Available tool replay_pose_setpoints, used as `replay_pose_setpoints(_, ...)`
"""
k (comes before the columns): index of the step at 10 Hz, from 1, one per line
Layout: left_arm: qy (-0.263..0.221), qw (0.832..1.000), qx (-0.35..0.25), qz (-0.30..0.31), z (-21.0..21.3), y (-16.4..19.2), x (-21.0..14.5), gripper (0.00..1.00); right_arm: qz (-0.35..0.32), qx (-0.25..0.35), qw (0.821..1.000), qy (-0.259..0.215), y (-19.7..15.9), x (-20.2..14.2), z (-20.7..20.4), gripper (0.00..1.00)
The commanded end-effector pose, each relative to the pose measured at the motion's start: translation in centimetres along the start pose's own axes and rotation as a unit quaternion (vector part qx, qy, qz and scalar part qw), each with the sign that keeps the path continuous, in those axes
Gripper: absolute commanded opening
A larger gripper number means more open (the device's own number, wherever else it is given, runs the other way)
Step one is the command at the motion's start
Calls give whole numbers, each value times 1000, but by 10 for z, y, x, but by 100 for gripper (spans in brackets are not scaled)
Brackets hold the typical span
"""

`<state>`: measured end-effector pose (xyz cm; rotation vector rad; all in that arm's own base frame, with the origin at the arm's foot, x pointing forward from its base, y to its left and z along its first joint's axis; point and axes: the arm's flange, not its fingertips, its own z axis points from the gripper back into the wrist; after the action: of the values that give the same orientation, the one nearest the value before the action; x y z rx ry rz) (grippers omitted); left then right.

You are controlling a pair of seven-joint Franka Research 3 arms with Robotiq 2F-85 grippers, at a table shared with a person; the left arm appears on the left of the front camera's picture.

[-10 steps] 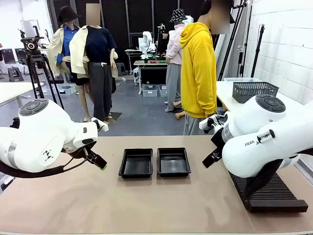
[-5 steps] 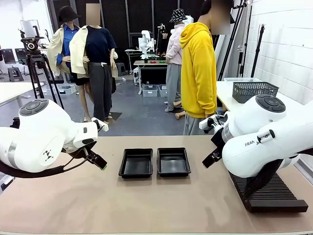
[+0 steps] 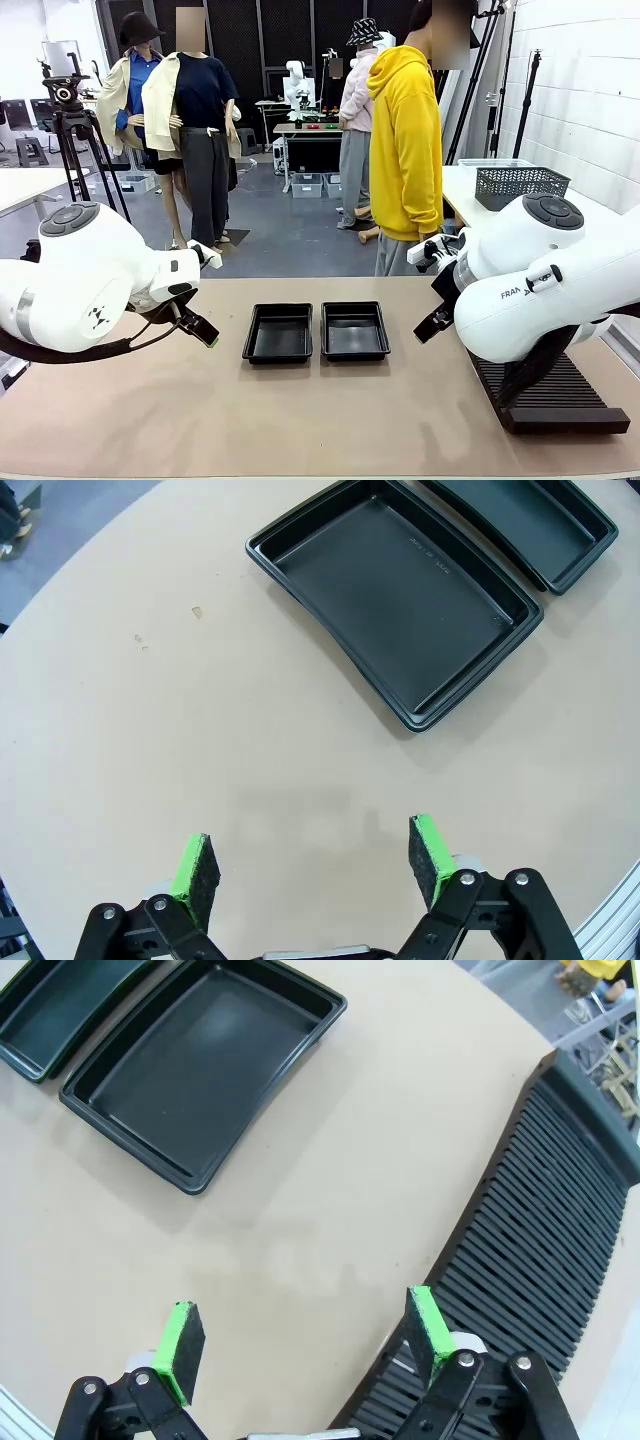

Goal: Inspect and transfer BCBs to ESD trays.
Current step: Pick up the Blank PCB from the PCB Rack and place it in the left ESD tray.

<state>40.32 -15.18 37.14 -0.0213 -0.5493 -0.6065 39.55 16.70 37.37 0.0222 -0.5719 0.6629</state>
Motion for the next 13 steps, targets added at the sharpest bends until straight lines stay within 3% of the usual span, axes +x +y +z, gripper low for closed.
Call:
replay_pose_setpoints(1, 0, 1000, 0, 1, 0, 1, 0, 100, 0, 0, 1000, 0, 0, 0, 0, 100)
replay_pose_setpoints(4, -6, 1000, -12, 10, 8, 8, 3, 100, -9, 2, 1000, 9, -3, 3, 7, 100)
replay_pose_setpoints(8, 1, 996, -73, 41, 36, 39, 25, 100, -50, 43, 996, 59, -20, 40, 44, 100)
replay_pose_setpoints(9, 8, 994, -98, 53, 48, 54, 35, 100, -67, 57, 995, 52, -29, 51, 52, 100)
replay_pose_setpoints(11, 29, 985, -160, 64, 76, 90, 52, 100, -115, 153, 981, 14, -57, 64, 79, 100)
replay_pose_setpoints(13, -1, 969, -234, 81, 94, 120, 54, 100, -137, 219, 966, -8, -77, 61, 95, 100)
